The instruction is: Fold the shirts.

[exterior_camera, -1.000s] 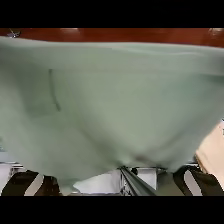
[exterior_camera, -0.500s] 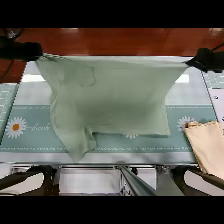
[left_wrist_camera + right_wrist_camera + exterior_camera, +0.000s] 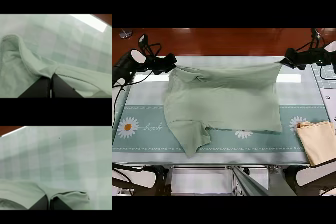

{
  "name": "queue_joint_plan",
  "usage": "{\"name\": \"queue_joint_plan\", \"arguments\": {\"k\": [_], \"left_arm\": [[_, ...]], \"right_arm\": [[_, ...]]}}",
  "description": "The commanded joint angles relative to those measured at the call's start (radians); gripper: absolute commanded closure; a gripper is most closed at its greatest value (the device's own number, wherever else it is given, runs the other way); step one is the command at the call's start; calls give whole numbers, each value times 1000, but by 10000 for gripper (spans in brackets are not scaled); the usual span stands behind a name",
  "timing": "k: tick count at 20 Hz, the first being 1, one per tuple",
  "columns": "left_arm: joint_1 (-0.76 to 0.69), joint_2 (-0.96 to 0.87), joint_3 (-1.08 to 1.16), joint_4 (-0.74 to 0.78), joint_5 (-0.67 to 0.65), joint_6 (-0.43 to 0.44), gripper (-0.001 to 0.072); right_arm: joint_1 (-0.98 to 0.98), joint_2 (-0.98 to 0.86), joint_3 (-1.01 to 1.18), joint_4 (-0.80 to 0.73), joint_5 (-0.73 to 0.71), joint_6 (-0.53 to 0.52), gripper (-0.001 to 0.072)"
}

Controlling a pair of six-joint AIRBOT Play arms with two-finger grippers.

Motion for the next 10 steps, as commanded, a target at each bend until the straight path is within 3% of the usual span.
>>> {"name": "queue_joint_plan", "arguments": {"k": [1, 2, 5, 10], "left_arm": [[29, -14, 27, -58, -144, 153, 685], [46, -11, 50, -58, -256, 242, 685], [95, -19, 68, -50, -538, 327, 685], [102, -90, 37, -20, -647, 328, 685]], "right_arm": [[-16, -56, 62, 6, 154, 4, 679], [-35, -47, 62, 0, 231, -42, 679], [-69, -45, 36, -74, 396, -48, 679], [-26, -46, -124, -171, 363, -49, 679]]}}
